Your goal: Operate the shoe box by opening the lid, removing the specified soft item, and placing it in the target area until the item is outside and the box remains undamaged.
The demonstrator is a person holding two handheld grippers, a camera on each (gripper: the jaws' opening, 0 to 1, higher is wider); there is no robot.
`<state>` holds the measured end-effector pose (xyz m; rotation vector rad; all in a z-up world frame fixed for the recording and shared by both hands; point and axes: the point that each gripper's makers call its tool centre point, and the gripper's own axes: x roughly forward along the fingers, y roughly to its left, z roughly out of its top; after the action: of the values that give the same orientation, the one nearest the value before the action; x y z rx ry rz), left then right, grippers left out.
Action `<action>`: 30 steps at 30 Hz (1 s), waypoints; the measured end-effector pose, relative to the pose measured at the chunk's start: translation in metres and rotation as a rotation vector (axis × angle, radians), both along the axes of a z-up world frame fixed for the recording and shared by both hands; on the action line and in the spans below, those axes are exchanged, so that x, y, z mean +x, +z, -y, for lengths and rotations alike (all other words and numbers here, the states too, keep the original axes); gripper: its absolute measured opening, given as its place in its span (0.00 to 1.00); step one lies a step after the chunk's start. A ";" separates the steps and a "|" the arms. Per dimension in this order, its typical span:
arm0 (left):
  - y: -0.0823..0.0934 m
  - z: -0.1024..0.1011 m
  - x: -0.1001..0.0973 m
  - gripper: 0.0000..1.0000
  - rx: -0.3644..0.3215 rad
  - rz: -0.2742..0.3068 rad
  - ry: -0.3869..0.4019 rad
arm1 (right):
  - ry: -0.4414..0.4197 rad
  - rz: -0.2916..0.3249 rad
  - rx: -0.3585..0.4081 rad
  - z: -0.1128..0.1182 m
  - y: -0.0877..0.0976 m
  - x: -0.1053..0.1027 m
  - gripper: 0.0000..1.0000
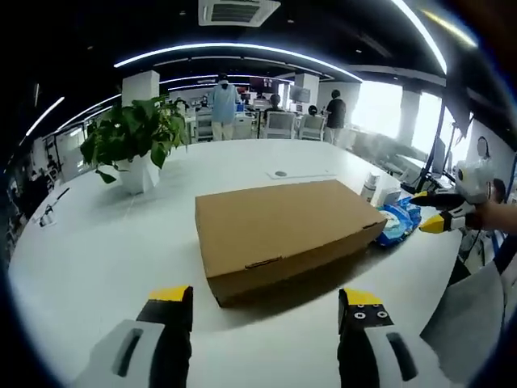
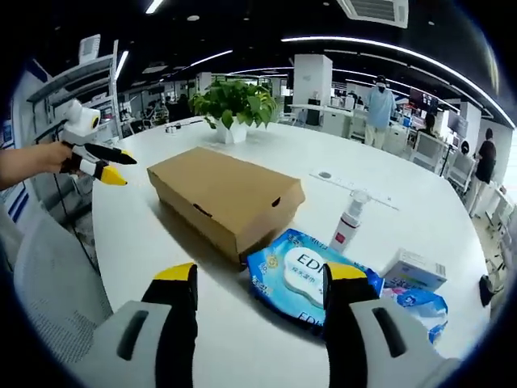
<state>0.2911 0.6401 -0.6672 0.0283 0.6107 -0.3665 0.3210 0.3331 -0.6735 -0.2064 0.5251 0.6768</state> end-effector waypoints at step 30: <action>0.037 0.023 -0.067 1.00 -0.063 0.159 -0.017 | -0.145 0.064 0.045 0.075 0.027 -0.068 0.96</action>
<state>0.2238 0.6168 -0.6302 0.0027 0.4422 -0.3959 0.2528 0.2583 -0.6467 -0.1453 0.4581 0.5386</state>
